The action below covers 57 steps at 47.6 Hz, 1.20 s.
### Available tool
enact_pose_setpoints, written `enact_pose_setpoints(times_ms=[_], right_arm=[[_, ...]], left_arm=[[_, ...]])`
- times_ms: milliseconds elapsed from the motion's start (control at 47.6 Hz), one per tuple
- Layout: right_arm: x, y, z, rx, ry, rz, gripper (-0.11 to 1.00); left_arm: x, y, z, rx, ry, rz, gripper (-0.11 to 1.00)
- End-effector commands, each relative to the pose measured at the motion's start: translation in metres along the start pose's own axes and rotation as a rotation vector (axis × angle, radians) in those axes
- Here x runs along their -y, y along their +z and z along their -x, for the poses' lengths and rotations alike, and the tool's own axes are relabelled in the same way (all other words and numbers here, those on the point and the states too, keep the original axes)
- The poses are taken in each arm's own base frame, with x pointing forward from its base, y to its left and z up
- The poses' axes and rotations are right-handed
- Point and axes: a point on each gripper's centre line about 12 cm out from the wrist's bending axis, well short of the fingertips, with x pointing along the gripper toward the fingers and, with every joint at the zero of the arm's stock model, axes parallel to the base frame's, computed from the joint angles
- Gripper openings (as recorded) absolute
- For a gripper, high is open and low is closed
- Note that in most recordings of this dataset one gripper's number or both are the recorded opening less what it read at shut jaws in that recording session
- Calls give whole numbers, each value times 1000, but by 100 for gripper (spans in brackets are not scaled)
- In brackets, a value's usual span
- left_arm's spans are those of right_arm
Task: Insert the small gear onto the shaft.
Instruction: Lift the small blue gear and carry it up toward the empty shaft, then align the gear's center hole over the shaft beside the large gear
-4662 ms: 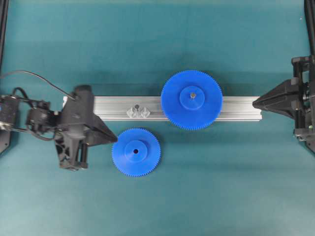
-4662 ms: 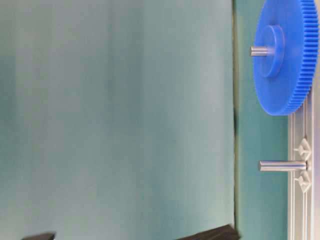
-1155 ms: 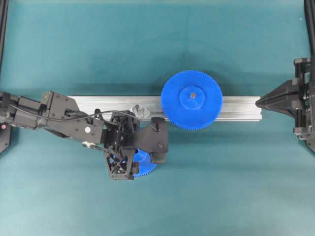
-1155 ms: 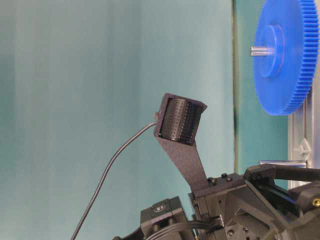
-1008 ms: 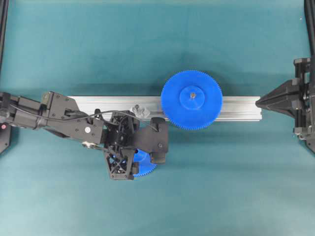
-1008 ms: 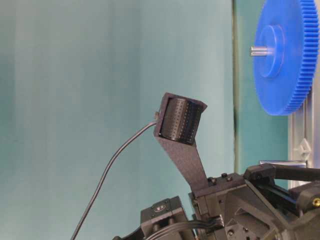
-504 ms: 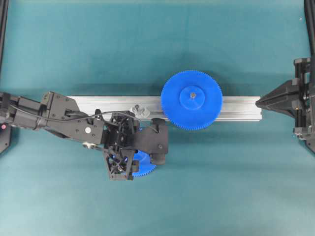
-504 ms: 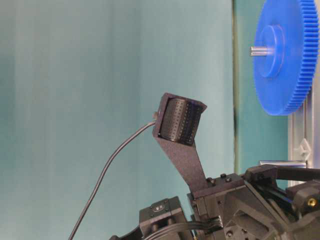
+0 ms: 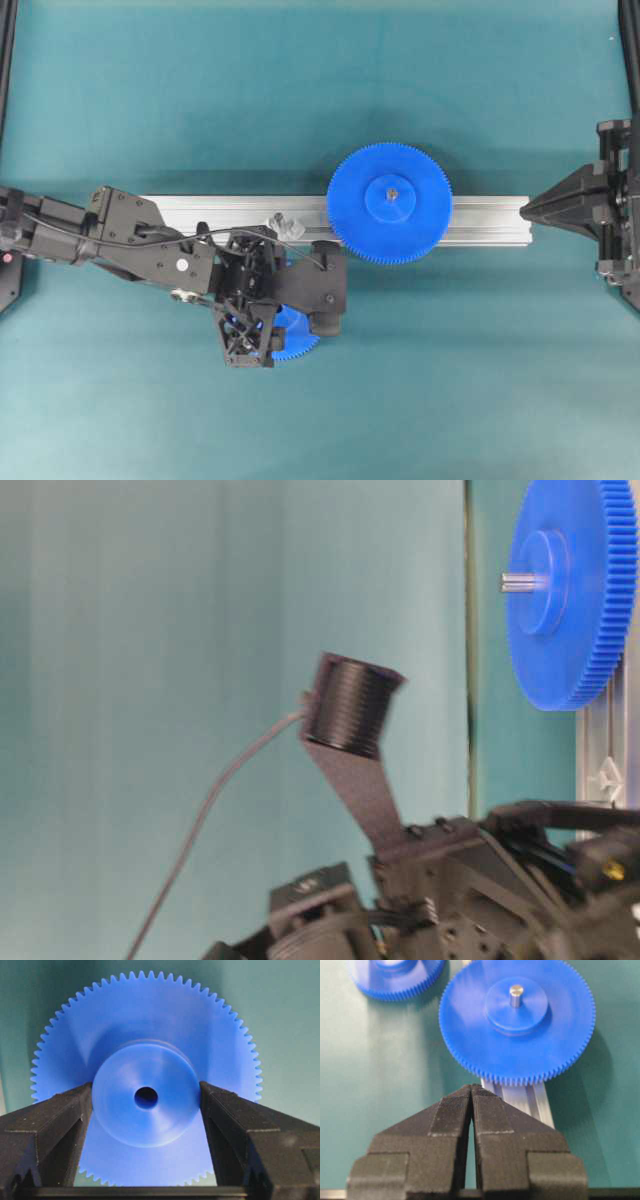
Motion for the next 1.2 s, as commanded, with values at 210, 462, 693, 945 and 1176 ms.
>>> enact_pose_setpoints(times_ms=[210, 462, 693, 945, 1176], right_arm=[[0, 2, 1, 17, -1, -8, 7], [1, 0, 4, 32, 1, -7, 7], [1, -3, 3, 35, 0, -8, 7], [1, -1, 4, 51, 2, -8, 7], [1, 0, 6, 63, 4, -9, 7]], left_arm=[[4, 31, 43, 76, -7, -4, 72], [2, 40, 73, 95, -4, -7, 72], [-2, 44, 90, 123, 3, -73, 72], [-36, 50, 115, 140, 52, -40, 72], [-59, 49, 119, 143, 87, -49, 72]])
